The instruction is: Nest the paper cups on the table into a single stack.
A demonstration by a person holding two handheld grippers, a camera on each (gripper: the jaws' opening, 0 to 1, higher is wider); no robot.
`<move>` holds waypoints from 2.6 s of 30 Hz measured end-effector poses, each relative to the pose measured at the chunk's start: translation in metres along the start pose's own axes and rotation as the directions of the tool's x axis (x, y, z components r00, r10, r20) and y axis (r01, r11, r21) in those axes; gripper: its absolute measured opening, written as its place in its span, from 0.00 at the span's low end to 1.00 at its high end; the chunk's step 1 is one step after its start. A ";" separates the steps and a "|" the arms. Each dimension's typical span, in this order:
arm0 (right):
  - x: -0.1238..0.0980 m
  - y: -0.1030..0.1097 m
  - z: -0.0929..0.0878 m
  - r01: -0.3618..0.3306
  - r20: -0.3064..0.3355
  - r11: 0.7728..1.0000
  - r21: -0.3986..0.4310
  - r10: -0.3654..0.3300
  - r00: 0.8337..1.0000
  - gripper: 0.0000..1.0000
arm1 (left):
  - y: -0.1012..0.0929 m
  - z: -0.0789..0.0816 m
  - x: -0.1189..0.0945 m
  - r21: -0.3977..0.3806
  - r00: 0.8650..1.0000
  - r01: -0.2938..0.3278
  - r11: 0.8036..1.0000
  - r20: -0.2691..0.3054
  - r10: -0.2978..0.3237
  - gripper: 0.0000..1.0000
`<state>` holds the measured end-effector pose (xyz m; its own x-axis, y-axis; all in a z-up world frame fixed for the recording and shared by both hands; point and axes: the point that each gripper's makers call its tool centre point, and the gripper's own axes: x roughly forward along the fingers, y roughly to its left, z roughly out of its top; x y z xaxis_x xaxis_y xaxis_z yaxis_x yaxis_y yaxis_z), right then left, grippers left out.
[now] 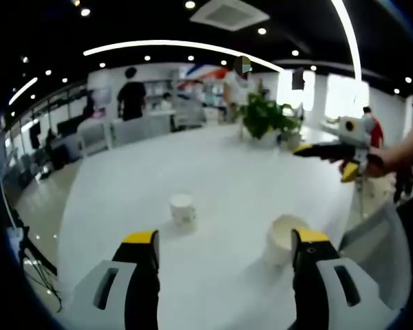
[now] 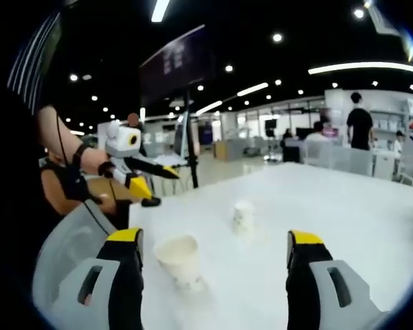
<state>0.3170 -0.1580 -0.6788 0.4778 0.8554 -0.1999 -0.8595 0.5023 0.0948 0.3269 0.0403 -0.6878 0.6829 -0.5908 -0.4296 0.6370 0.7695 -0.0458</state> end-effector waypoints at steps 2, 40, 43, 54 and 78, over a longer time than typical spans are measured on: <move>-0.002 -0.002 -0.002 0.010 -0.013 1.000 0.006 -0.010 1.000 0.92 | 0.001 0.001 0.001 -0.003 1.000 -0.001 1.000 0.003 0.001 0.78; -0.026 -0.021 -0.021 0.091 -0.089 0.996 0.018 -0.089 0.992 1.00 | 0.026 -0.008 0.027 -0.006 0.999 -0.018 1.000 -0.041 0.018 0.75; -0.026 -0.021 -0.023 0.088 -0.093 0.996 0.024 -0.086 0.992 1.00 | 0.029 -0.006 0.036 -0.001 0.999 -0.010 1.000 -0.047 0.010 0.75; -0.024 -0.026 -0.022 0.092 -0.085 0.996 0.022 -0.090 0.992 0.98 | 0.048 -0.011 0.063 -0.005 0.995 -0.038 0.999 -0.089 0.037 0.72; -0.025 -0.029 -0.035 0.091 -0.104 0.993 0.081 -0.082 0.991 0.98 | 0.069 -0.020 0.126 -0.018 0.990 -0.024 1.000 -0.137 0.021 0.68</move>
<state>0.3235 -0.1979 -0.7107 0.5256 0.7934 -0.3071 -0.7950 0.5866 0.1546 0.4501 0.0239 -0.7636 0.6408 -0.5358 -0.5498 0.6141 0.7875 -0.0517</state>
